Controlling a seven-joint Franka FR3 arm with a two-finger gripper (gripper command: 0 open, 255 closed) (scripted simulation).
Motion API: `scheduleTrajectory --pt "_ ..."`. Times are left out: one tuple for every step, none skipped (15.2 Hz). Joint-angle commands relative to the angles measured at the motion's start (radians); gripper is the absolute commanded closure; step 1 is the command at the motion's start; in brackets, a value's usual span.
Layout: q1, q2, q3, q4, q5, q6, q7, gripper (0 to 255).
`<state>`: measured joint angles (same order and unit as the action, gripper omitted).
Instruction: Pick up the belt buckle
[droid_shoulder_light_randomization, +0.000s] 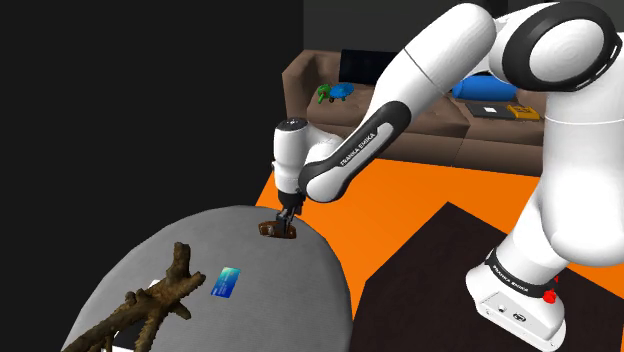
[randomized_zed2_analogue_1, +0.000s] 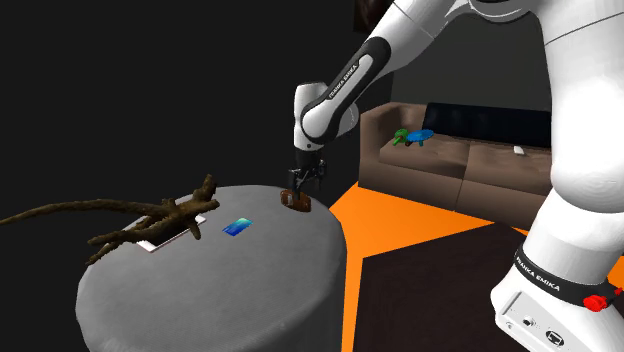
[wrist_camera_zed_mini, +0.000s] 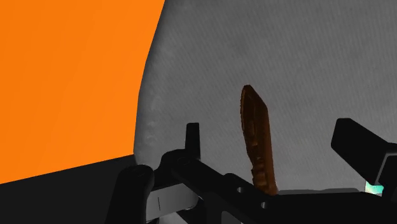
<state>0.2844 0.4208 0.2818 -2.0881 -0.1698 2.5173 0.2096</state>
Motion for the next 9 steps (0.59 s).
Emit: scheduleTrajectory --pt "0.009 0.031 -0.005 0.013 -0.012 0.018 0.005 0" --pt "0.012 0.042 -0.008 0.013 -0.017 0.028 0.008 0" --pt "0.015 0.053 -0.012 0.014 -0.022 0.037 0.011 0" --pt "0.017 0.064 -0.016 0.015 -0.026 0.047 0.014 0" --pt "0.020 0.075 -0.019 0.017 -0.031 0.057 0.017 0" --pt "0.023 0.086 -0.023 0.018 -0.036 0.066 0.021 0" --pt "0.025 0.093 -0.025 0.019 -0.038 0.072 0.022 0" --pt "0.025 0.093 -0.025 0.019 -0.038 0.072 0.022 0" --pt "0.026 0.092 -0.025 0.020 -0.038 0.070 0.024 255"
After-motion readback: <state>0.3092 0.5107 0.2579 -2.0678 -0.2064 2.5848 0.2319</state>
